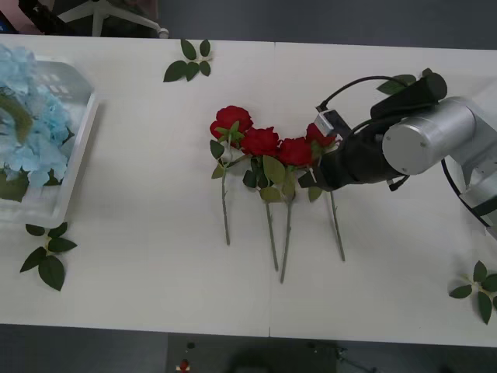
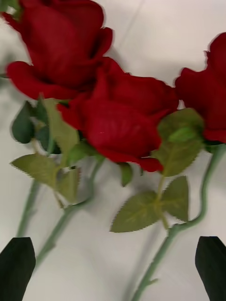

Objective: Put the red flowers into the right box and the blue flowers into the left box

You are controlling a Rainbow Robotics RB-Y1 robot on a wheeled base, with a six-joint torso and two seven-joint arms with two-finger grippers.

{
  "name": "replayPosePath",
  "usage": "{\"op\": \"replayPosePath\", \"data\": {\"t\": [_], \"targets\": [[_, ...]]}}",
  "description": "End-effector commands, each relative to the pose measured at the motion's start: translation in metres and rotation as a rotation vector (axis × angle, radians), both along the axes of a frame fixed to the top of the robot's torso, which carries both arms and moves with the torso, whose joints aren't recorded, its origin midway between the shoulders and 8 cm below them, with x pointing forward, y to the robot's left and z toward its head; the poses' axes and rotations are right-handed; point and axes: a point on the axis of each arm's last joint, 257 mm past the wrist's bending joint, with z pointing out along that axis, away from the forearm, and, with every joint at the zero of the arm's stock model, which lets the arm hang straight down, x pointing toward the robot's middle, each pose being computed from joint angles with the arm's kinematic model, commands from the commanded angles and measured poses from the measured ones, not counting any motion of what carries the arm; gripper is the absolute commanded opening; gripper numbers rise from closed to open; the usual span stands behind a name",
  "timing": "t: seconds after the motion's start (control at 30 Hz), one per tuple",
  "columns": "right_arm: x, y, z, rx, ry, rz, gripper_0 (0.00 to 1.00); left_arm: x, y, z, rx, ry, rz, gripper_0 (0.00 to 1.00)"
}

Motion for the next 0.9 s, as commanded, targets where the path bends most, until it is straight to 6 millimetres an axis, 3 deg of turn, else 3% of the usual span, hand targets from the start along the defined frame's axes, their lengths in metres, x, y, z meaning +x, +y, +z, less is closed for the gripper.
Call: {"op": "replayPosePath", "data": {"t": [0.03,0.1,0.13,0.17,0.2,0.27,0.3,0.43,0.57,0.7,0.77,0.83,0.9], "targets": [[0.038,0.013,0.028,0.016,-0.064,-0.117,1.0,0.0,0.021,-0.012,0.074,-0.024,0.01,0.02],[0.049,0.008,0.022,-0.01,-0.08,-0.144,1.0,-0.001,0.022,-0.016,0.068,-0.026,0.016,0.13],[0.054,0.006,0.018,-0.026,-0.085,-0.155,1.0,0.0,0.022,-0.016,0.066,-0.032,0.016,0.28],[0.057,0.005,0.016,-0.036,-0.091,-0.16,1.0,0.0,0.022,-0.016,0.066,-0.034,0.016,0.36],[0.057,0.005,0.016,-0.036,-0.091,-0.16,1.0,0.0,0.022,-0.016,0.066,-0.034,0.016,0.36],[0.066,0.007,0.007,-0.057,-0.104,-0.176,1.0,0.002,0.016,-0.013,0.059,-0.041,0.005,0.8],[0.067,0.008,0.006,-0.053,-0.103,-0.184,0.98,0.004,0.01,-0.011,0.055,-0.046,-0.005,0.85],[0.072,0.004,0.004,-0.078,-0.122,-0.196,0.97,0.009,-0.011,0.01,0.058,-0.075,-0.055,0.87],[0.074,-0.01,0.001,-0.112,-0.124,-0.214,0.97,0.0,-0.038,0.044,0.002,-0.099,-0.111,0.87],[0.077,-0.026,-0.005,-0.13,-0.12,-0.233,0.97,-0.015,-0.079,0.079,-0.081,-0.078,-0.192,0.87],[0.078,-0.032,-0.003,-0.126,-0.116,-0.238,0.97,-0.024,-0.109,0.087,-0.158,-0.063,-0.236,0.87],[0.077,-0.032,0.001,-0.11,-0.112,-0.236,0.97,-0.03,-0.137,0.083,-0.265,-0.048,-0.264,0.87],[0.076,-0.029,0.01,-0.076,-0.112,-0.227,0.97,-0.038,-0.175,0.065,-0.415,-0.026,-0.287,0.87]]}}
